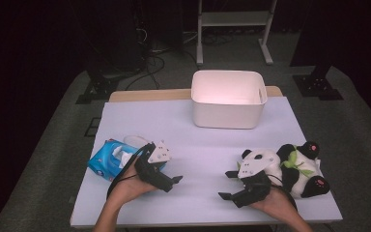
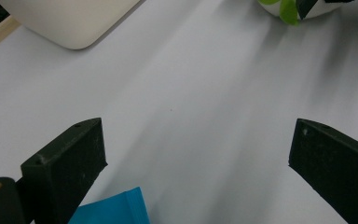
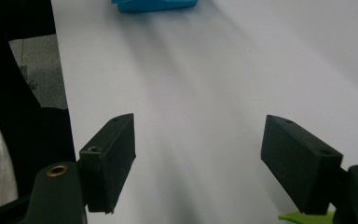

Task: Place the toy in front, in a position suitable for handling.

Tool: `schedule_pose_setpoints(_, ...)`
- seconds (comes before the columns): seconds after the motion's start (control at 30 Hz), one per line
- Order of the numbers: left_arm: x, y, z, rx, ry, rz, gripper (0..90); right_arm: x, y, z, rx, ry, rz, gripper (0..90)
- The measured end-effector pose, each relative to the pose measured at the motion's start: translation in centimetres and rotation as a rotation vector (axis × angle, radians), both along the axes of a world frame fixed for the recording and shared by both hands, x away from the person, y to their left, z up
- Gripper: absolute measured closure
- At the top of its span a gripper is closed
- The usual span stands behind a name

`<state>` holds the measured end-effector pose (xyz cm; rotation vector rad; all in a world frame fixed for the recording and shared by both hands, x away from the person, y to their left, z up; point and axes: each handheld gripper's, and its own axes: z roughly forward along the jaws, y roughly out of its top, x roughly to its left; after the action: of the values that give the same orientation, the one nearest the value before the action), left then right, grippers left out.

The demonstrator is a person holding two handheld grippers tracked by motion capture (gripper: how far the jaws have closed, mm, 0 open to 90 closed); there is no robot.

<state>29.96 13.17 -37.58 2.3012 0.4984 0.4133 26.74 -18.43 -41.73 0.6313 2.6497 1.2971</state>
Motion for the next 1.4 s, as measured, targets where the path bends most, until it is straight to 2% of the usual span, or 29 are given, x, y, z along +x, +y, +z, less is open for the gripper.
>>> schedule_pose_setpoints(0.1, 0.0, 0.1, 0.1, -0.011, 0.003, 0.0, 2.6, 0.0, 0.0, 0.2, -0.002, 0.0, 0.006, 25.1)
schedule_pose_setpoints(0.27, 0.1, 0.2, 0.0, 0.002, 0.004, -0.002, 2.6, 0.1, -0.2, 0.6, 0.002, 0.011, 0.002, 25.1)
schedule_pose_setpoints(0.33, 0.1, 0.2, 0.0, -0.009, 0.007, 0.001, 2.6, 0.2, -0.2, 1.3, -0.009, 0.004, 0.008, 25.1)
schedule_pose_setpoints(0.53, -0.1, 0.2, 0.0, -0.002, 0.007, -0.005, 2.7, 0.5, -0.6, 3.2, -0.003, -0.015, 0.005, 25.1)
schedule_pose_setpoints(0.57, -0.1, 0.1, 0.0, -0.003, 0.003, -0.002, 2.6, 0.6, -0.9, 3.9, -0.01, -0.015, 0.011, 25.1)
schedule_pose_setpoints(0.63, -0.2, 0.1, 0.1, -0.006, 0.001, -0.003, 2.6, 0.6, -1.0, 4.2, -0.014, -0.013, 0.013, 25.1)
schedule_pose_setpoints(0.67, -0.3, 0.0, 0.2, -0.011, -0.001, -0.002, 2.6, 0.7, -1.3, 5.0, -0.024, -0.016, 0.019, 25.1)
schedule_pose_setpoints(0.97, -0.3, 0.0, 0.1, -0.011, 0.002, -0.001, 2.6, 0.8, -2.4, 7.4, -0.069, -0.032, 0.034, 25.1)
schedule_pose_setpoints(1.1, -0.2, 0.1, 0.1, -0.005, 0.006, -0.001, 2.6, 0.8, -3.8, 9.0, -0.101, -0.045, 0.021, 25.1)
schedule_pose_setpoints(1.17, -0.2, 0.1, 0.1, -0.004, 0.007, -0.001, 2.6, 0.8, -4.1, 9.2, -0.101, -0.046, 0.019, 25.1)
schedule_pose_setpoints(1.4, -0.2, 0.1, 0.1, -0.004, 0.008, 0.0, 2.6, 0.8, -7.3, 10.4, -0.121, -0.054, -0.05, 25.3)
